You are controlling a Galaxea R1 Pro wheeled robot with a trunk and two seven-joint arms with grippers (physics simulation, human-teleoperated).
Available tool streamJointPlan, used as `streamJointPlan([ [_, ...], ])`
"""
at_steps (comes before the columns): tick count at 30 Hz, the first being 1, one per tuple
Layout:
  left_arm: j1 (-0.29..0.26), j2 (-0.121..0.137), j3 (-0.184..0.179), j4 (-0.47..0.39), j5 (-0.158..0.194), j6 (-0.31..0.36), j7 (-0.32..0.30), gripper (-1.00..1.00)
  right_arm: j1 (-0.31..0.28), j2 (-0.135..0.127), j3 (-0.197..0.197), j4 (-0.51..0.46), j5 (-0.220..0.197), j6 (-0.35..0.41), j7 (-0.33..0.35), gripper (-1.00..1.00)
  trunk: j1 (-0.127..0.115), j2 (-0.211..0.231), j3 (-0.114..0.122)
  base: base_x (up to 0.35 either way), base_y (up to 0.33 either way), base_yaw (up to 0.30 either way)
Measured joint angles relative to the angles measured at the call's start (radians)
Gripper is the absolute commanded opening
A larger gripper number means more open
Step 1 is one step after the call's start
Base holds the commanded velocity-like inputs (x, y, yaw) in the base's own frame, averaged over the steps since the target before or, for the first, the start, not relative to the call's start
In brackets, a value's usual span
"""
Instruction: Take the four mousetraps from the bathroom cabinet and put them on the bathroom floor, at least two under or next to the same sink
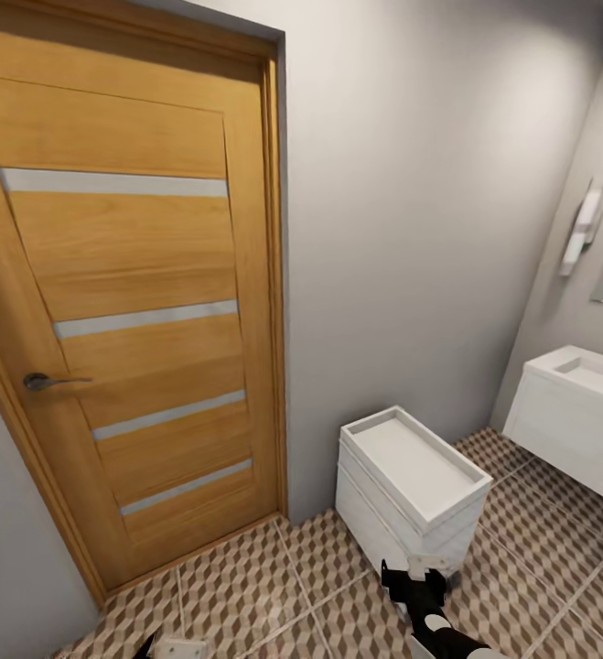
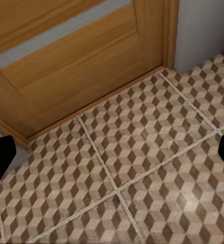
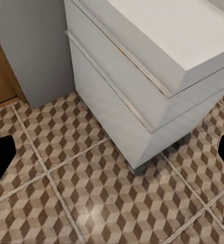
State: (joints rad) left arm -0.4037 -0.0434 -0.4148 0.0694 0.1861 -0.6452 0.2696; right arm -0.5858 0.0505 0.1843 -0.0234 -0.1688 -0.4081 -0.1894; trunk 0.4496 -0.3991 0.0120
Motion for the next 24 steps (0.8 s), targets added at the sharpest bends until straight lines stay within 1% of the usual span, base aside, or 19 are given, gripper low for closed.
streamJointPlan([
  [24, 0.0, 0.0, 0.0, 0.0, 0.0, 0.0, 0.0, 1.0, 0.0, 0.0, 0.0, 0.0, 0.0, -0.001, -0.001, 1.0, 0.0, 0.0, -0.022, 0.0, 0.0, 0.247],
])
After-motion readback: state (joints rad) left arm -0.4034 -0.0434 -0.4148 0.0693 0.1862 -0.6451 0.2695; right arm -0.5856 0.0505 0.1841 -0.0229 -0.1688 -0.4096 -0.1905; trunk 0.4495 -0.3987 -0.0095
